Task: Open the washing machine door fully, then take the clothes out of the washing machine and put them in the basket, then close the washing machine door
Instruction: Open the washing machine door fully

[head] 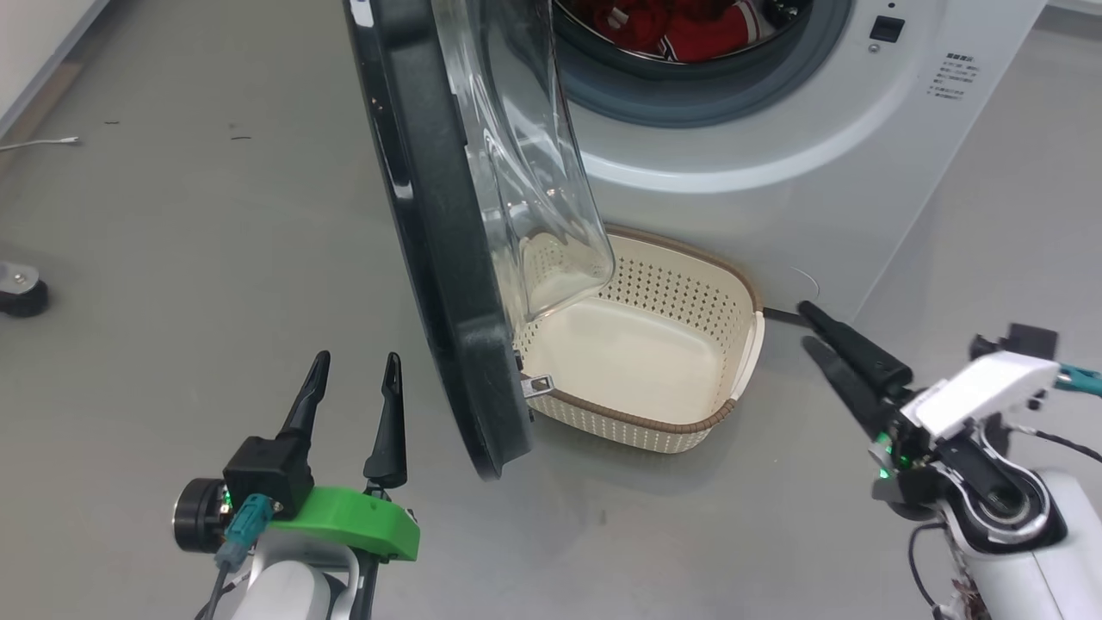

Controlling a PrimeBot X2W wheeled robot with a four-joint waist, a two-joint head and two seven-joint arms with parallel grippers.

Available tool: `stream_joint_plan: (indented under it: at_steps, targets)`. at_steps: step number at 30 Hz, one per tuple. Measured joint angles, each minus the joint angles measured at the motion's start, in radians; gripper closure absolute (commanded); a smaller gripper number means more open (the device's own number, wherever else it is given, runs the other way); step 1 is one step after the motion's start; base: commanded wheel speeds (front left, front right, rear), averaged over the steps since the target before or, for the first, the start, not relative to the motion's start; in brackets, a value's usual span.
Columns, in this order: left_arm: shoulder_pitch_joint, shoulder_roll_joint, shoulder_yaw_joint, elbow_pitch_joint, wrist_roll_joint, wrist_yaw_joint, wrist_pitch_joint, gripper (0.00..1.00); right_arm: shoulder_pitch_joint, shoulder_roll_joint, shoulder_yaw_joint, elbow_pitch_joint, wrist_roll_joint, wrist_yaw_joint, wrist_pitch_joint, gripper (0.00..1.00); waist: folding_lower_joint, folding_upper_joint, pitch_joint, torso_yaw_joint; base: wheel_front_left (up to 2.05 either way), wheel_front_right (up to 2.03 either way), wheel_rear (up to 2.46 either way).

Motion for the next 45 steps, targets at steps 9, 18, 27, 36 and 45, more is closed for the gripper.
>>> stream_joint_plan:
  at_steps: [9,18,27,36,45]
  targets:
    - [0.001,0.0,0.001,0.006,0.004,0.0,0.0,0.0,0.122,-0.063,-0.064,-0.074,-0.235,0.0,-0.239,0.0,0.0,0.0,-0.008,-0.02,0.0,0.0,0.0]
    - [0.005,0.0,0.019,0.019,0.006,0.0,0.0,0.0,0.206,-0.166,-0.113,-0.068,-0.583,0.0,-0.528,0.0,0.0,0.0,-0.026,-0.038,0.0,0.0,0.0]
    - [0.024,0.0,0.019,0.034,0.014,0.0,0.0,0.0,0.236,-0.247,-0.112,-0.095,-0.876,-0.06,-0.727,0.0,0.0,0.0,-0.047,-0.052,0.0,0.0,0.0]
    - [0.026,0.0,0.013,0.04,0.016,0.0,0.0,0.0,0.277,-0.277,-0.04,-0.132,-1.109,-0.134,-0.748,0.0,0.0,0.0,-0.06,-0.057,0.0,0.0,0.0]
    - [0.026,0.0,0.009,0.046,0.016,0.0,0.0,0.0,0.336,-0.182,0.023,-0.132,-1.133,-0.16,-0.747,0.0,0.0,0.0,-0.061,-0.058,0.0,0.0,0.0]
